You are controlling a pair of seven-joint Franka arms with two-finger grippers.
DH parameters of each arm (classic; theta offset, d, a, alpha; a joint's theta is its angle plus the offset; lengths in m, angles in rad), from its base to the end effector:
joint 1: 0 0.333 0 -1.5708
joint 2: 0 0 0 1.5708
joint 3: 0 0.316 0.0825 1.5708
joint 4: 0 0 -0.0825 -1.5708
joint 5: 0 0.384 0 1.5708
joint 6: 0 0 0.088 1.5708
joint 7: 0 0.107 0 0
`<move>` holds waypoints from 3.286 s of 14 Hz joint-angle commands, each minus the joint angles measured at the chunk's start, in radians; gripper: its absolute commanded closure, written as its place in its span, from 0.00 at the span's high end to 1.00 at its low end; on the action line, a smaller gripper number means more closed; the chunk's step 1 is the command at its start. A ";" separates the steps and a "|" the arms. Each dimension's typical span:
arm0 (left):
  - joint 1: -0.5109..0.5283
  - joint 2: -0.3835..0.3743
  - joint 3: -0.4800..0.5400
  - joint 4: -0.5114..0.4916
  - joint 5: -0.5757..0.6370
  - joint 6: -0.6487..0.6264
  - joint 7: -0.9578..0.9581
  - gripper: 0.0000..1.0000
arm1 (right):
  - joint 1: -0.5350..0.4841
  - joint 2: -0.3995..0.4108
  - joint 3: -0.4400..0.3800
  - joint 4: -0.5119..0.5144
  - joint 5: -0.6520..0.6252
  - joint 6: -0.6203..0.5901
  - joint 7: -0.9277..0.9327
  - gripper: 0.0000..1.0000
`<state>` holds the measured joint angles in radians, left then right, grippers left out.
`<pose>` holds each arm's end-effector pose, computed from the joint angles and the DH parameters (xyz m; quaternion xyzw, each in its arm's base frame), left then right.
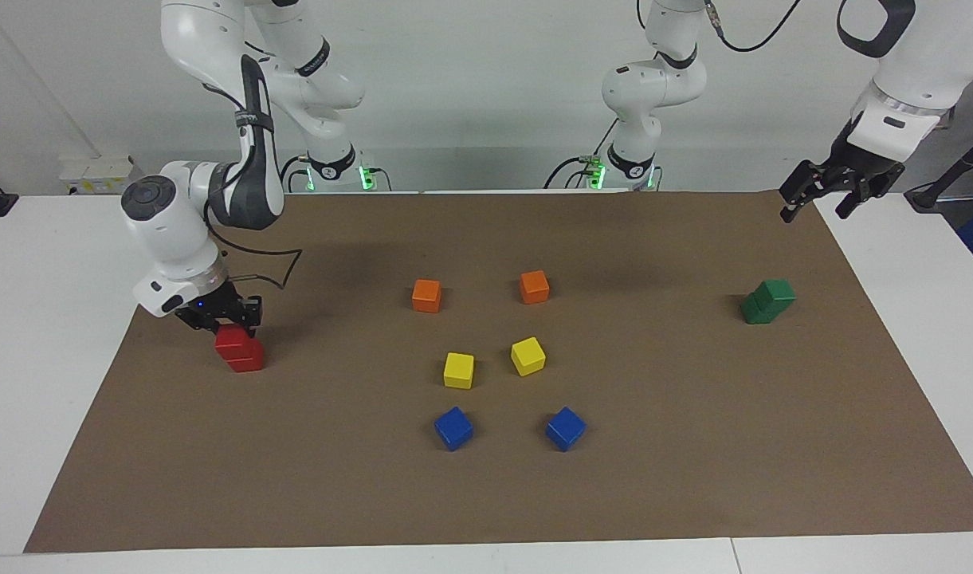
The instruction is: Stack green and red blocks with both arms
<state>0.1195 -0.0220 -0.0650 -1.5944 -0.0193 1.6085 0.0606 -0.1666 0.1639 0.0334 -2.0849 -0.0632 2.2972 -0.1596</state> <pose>0.5508 0.0276 0.6289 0.9998 -0.0029 0.0185 0.0079 0.5715 -0.0783 0.3522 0.9989 0.0333 0.0209 0.0247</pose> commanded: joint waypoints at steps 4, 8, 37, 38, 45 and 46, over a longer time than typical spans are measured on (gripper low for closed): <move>-0.026 0.011 0.017 0.018 0.009 -0.024 -0.013 1.00 | -0.002 -0.024 0.011 -0.037 -0.010 0.022 0.023 0.14; -0.060 0.014 0.025 0.027 0.012 -0.030 -0.013 1.00 | 0.005 -0.024 0.011 -0.037 -0.010 0.022 0.025 0.93; -0.095 0.019 0.045 0.031 0.016 0.001 -0.011 1.00 | 0.039 -0.288 0.080 0.221 0.054 -0.631 0.029 1.00; -0.093 0.019 0.045 0.031 0.018 0.001 -0.011 1.00 | 0.039 -0.284 0.080 0.229 0.054 -0.631 0.040 1.00; -0.093 0.019 0.045 0.030 0.015 0.001 -0.010 1.00 | 0.044 -0.216 0.082 0.334 0.052 -0.676 0.063 0.99; -0.093 0.019 0.045 0.028 0.015 0.001 -0.010 1.00 | 0.044 -0.216 0.082 0.335 0.052 -0.676 0.064 0.99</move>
<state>0.0314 -0.0142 -0.0250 -1.5868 -0.0184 1.6113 0.0599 -0.1149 -0.0849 0.1034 -1.8002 -0.0223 1.6531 -0.1243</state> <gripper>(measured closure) 0.000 0.000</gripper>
